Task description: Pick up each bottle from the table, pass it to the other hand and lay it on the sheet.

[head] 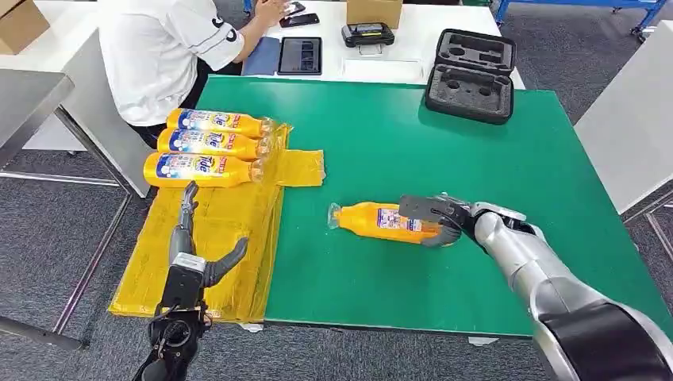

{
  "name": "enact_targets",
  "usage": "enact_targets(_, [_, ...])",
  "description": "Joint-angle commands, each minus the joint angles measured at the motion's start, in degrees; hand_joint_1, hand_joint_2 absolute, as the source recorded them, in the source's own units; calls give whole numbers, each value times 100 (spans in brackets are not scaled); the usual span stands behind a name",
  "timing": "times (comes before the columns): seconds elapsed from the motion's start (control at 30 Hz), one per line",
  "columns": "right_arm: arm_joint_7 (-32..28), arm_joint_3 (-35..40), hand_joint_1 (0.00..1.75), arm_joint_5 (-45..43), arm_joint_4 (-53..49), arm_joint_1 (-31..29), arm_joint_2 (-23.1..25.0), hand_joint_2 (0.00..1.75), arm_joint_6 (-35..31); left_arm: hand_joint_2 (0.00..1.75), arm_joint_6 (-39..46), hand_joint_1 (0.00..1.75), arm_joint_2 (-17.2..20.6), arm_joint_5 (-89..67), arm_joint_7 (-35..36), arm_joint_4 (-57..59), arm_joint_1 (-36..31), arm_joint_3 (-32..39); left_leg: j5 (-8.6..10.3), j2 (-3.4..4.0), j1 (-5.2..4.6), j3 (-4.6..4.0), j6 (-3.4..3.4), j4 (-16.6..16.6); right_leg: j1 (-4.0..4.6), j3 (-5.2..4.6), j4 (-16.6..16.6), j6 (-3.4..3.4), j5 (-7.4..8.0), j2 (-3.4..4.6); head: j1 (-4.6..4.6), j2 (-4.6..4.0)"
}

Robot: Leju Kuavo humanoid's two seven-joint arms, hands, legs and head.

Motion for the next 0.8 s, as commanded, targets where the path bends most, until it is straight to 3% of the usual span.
enact_targets(0.03, [-101, 283, 175, -37, 323, 1, 24, 175, 128, 175, -2, 0, 16, 48, -17, 421, -234, -102, -8, -10, 6, 33, -10, -8, 6, 37, -10, -11, -10, -10, 0, 0])
enact_targets(0.23, [-225, 233, 175, -90, 232, 43, 34, 175, -128, 175, 1, 0, 18, 64, -16, 413, -188, -101, -4, -7, 4, 19, -6, -6, 4, 22, -8, -7, -6, -7, 0, 0])
enact_targets(0.3, [-510, 98, 175, -224, 103, 105, 59, 175, -461, 175, 21, 0, 39, 85, -35, 343, -139, -84, -4, -5, 2, 19, -6, -6, 2, 20, -7, -6, -6, -5, 0, 0])
enact_targets(0.53, [-522, 100, 175, -226, 99, 111, 70, 175, -480, 175, 24, 0, 52, 88, -37, 330, -127, -75, -10, -2, 4, 34, -11, -6, 4, 34, -6, -13, -11, -1, 0, 0])
enact_targets(0.7, [-1665, -435, 175, -828, -483, 454, 250, 175, -1505, 175, 73, 0, 89, 149, -40, 97, 51, 36, -15, 3, 6, 42, -12, -9, 7, 43, -11, -13, -12, 4, 0, 0])
enact_targets(0.8, [-1961, -768, 175, -1200, -1363, 973, 418, 175, -2017, 175, 48, 0, 84, 239, -59, -97, 179, 155, -13, 18, 3, 23, -9, -6, 4, 21, -4, -10, -6, 20, 0, 0])
